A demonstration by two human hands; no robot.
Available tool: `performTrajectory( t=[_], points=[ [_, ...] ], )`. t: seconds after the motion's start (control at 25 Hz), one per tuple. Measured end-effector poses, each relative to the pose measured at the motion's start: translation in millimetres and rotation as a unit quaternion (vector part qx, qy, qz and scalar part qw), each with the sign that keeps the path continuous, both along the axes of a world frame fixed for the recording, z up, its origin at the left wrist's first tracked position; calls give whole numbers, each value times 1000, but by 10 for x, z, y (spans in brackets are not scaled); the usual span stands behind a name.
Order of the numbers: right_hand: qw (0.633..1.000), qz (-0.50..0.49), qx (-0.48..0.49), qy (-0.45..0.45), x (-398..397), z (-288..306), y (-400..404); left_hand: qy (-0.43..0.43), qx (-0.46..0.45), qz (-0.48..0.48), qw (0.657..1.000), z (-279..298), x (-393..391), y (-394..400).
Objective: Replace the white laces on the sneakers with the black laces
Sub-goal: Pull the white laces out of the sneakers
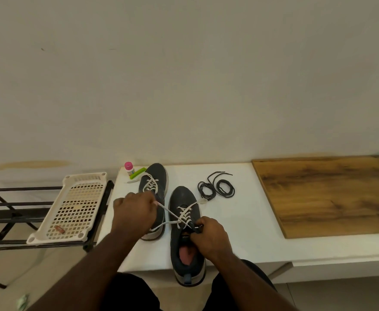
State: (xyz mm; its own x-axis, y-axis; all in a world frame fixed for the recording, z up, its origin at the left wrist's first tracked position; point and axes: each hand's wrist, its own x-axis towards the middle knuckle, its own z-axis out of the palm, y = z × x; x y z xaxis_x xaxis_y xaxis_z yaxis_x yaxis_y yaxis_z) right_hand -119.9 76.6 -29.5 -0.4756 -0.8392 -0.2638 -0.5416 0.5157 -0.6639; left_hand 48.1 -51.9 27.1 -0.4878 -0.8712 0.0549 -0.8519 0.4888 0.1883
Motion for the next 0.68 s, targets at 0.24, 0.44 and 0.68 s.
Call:
performTrajectory(
  t=[0.24, 0.44, 0.68],
  points=[
    [998, 41, -40, 32, 34, -41, -29, 12, -9, -72, 997, -259, -118, 270],
    [985, 108, -68, 117, 86, -16, -147, -53, 14, -86, 995, -344, -211, 321],
    [990, 57, -90, 92, 57, 30, -193, 120, 185, -52, 974, -348, -161, 472]
  ],
)
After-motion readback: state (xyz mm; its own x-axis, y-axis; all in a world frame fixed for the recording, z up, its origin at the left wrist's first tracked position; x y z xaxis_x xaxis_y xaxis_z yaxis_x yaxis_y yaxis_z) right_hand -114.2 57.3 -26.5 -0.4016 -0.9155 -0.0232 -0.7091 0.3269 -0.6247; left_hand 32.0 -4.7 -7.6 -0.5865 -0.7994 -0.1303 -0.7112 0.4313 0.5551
